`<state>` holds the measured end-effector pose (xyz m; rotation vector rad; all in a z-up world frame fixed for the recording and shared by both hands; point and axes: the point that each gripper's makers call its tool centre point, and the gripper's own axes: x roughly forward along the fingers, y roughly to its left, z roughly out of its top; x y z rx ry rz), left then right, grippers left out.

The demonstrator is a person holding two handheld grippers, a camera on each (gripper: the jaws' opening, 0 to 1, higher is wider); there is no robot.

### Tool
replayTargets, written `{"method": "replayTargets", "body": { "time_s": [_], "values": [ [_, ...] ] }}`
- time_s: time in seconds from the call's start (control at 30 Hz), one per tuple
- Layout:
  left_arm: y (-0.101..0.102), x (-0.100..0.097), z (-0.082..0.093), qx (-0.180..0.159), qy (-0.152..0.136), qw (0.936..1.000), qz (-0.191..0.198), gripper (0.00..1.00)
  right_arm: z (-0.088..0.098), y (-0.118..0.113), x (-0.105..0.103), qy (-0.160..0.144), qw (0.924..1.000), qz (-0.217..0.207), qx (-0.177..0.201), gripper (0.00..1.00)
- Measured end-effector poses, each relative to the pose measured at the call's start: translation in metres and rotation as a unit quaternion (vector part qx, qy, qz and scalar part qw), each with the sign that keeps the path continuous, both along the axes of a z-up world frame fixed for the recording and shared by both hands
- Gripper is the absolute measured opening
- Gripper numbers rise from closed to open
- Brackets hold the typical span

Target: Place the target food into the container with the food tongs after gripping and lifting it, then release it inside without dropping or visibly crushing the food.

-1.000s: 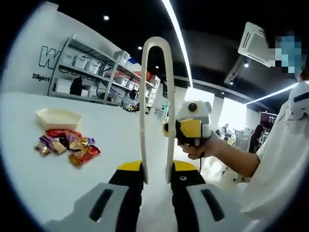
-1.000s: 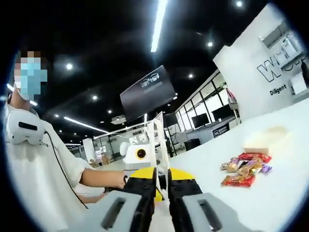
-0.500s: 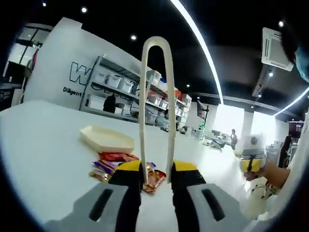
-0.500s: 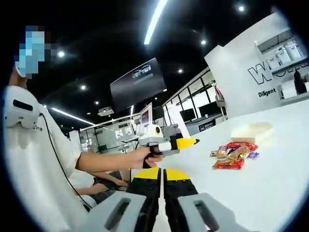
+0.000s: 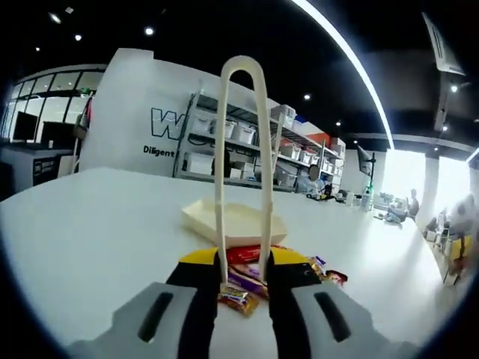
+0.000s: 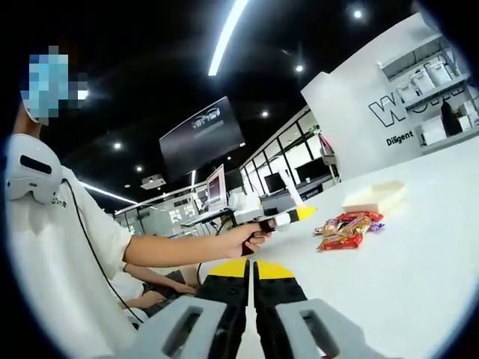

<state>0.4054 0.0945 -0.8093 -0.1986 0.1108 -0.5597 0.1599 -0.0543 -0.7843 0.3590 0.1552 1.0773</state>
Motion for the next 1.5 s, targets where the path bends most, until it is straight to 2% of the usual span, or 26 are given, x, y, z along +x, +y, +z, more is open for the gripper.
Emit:
{"method": "replayTargets", "body": {
  "time_s": [0.13,0.17,0.2,0.27,0.37,0.43,0.53,0.57,0.6,0.7,0.77,0.87,0.93,1.0,1.13,1.23,1.33,1.43,1.5],
  "values": [
    [-0.001,0.012,-0.011,0.038,0.014,0.9991,0.016,0.22,0.001,-0.004,-0.001,0.003,0.9999,-0.006,0.008,0.0],
    [-0.004,0.014,-0.012,0.031,0.016,0.9994,0.009,0.21,0.001,-0.005,-0.001,0.001,0.9999,-0.01,0.009,0.0],
    [-0.002,0.016,-0.019,0.034,0.031,0.9988,0.013,0.21,0.001,-0.006,0.0,0.001,0.9999,-0.013,0.008,0.0],
    [-0.001,0.018,-0.02,0.046,0.021,0.9986,0.018,0.21,0.001,-0.01,0.001,0.001,0.9997,-0.021,0.007,0.0],
    [-0.003,0.017,-0.022,0.05,0.028,0.9982,0.018,0.22,0.003,-0.016,0.002,0.003,0.9996,-0.025,0.01,0.0],
    [-0.008,0.015,-0.025,0.071,0.026,0.9971,0.013,0.22,0.002,-0.018,0.003,0.005,0.9995,-0.029,0.005,0.0],
    [-0.008,0.015,-0.028,0.06,0.035,0.9975,0.014,0.22,0.0,-0.017,0.003,0.005,0.9995,-0.03,-0.002,0.0],
    [-0.008,0.015,-0.03,0.065,0.035,0.9972,0.012,0.22,0.001,-0.017,0.001,0.005,0.9996,-0.028,-0.001,0.0],
    [-0.009,0.014,-0.032,0.085,0.03,0.9959,0.007,0.23,0.001,-0.016,0.0,0.005,0.9996,-0.026,0.0,0.0],
    [-0.013,0.011,-0.032,0.089,0.031,0.9955,-0.007,0.23,0.002,-0.015,-0.001,0.002,0.9997,-0.026,-0.001,0.0],
    [-0.012,0.007,-0.037,0.097,0.043,0.9942,-0.017,0.22,0.0,-0.014,-0.001,0.002,0.9997,-0.026,-0.005,0.0],
    [-0.008,0.003,-0.04,0.078,0.065,0.9945,-0.024,0.22,-0.001,-0.012,-0.001,0.004,0.9997,-0.025,-0.008,0.0],
    [-0.007,0.001,-0.041,0.079,0.068,0.9941,-0.028,0.22,-0.001,-0.01,-0.001,0.005,0.9997,-0.022,-0.009,0.0],
    [-0.006,-0.003,-0.042,0.114,0.049,0.9911,-0.049,0.22,-0.001,-0.006,0.0,0.005,0.9997,-0.019,-0.012,0.0],
    [-0.005,-0.011,-0.042,0.098,0.058,0.9917,-0.059,0.22,0.002,0.002,0.004,-0.003,0.9997,-0.013,-0.022,0.0],
    [-0.006,-0.017,-0.042,0.105,0.058,0.9902,-0.072,0.22,0.006,0.012,0.014,-0.008,0.9994,-0.007,-0.033,0.0],
    [-0.016,-0.032,-0.043,0.09,0.063,0.9852,-0.131,0.22,0.009,0.025,0.018,-0.012,0.9991,0.007,-0.041,0.0],
    [-0.014,-0.038,-0.045,0.119,0.053,0.9783,-0.161,0.22,0.011,0.034,0.017,-0.016,0.9989,0.015,-0.042,0.0],
    [-0.017,-0.048,-0.045,0.111,0.058,0.9726,-0.196,0.23,0.011,0.042,0.014,-0.017,0.9988,0.023,-0.04,0.0]
  ]
}}
